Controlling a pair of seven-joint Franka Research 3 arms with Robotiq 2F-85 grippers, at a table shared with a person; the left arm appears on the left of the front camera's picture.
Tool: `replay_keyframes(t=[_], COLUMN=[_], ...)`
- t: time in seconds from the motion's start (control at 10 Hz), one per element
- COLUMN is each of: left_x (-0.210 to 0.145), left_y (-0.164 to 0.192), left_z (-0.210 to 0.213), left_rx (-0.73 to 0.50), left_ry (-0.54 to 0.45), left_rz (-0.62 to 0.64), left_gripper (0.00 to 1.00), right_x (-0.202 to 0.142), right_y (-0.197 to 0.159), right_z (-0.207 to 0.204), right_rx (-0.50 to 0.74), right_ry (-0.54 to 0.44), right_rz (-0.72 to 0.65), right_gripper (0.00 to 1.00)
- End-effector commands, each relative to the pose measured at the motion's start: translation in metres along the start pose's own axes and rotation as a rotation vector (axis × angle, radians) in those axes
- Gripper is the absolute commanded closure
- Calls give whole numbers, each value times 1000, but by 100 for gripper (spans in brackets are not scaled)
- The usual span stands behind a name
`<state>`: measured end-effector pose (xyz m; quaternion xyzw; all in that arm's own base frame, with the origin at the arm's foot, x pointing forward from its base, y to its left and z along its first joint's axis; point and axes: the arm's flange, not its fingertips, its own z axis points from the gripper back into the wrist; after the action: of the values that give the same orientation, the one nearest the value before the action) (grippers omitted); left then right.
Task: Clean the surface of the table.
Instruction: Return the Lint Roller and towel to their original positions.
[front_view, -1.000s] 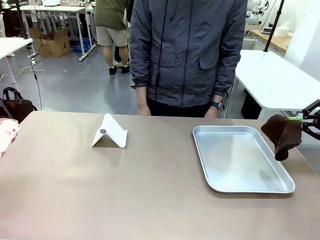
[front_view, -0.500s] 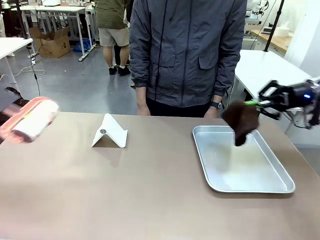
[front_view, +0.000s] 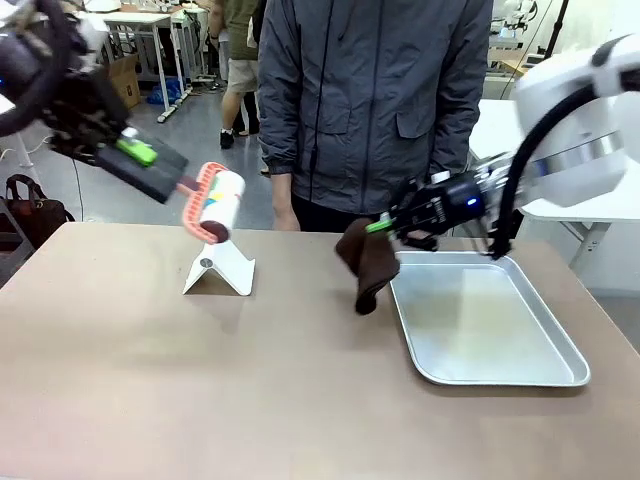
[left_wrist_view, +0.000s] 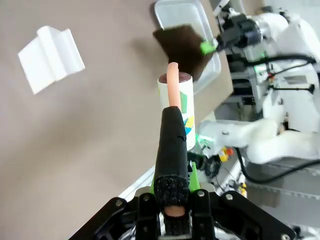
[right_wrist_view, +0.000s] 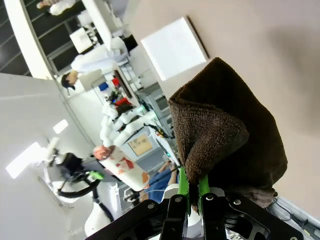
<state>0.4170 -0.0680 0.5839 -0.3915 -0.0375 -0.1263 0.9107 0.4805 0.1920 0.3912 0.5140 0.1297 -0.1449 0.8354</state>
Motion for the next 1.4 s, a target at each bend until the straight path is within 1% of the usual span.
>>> replay_keyframes(t=[0.0, 0.1, 0.3, 0.4, 0.5, 0.7, 0.9, 1.0, 1.1, 1.2, 1.3], left_x=[25, 41, 67, 74, 80, 89, 92, 92, 88, 88, 88], left_y=[2, 1, 7, 10, 15, 31, 45, 48, 46, 46, 46], left_z=[-22, -38, -67, -75, -80, -90, -96, -96, -99, -99, -99], left_rx=[69, 91, 164, 164, 170, 186, 191, 176, 178, 178, 178], left_ry=[-38, -45, -36, -25, -30, -30, 14, 25, -4, -4, -4], left_rz=[68, 103, 146, 157, 174, 204, 213, 218, 195, 195, 195], left_gripper=[78, 78, 78, 78, 78, 78, 78, 78, 78, 78, 78], right_x=[-7, -9, 3, 13, 22, 42, 47, 47, 46, 48, 48], right_y=[-3, -5, -18, -25, -33, -47, -53, -53, -54, -64, -64], right_z=[-30, -44, -62, -65, -68, -71, -70, -70, -70, -66, -66], right_rx=[8, -10, -79, -105, -137, -168, -200, -207, -213, -183, -183], right_ry=[-7, -6, -79, -131, -142, -209, -256, -250, -198, -234, -234], right_rz=[-50, -66, -93, -101, -121, -131, -106, -94, -93, -100, -100], right_gripper=[92, 92, 92, 92, 92, 92, 92, 92, 92, 92, 92])
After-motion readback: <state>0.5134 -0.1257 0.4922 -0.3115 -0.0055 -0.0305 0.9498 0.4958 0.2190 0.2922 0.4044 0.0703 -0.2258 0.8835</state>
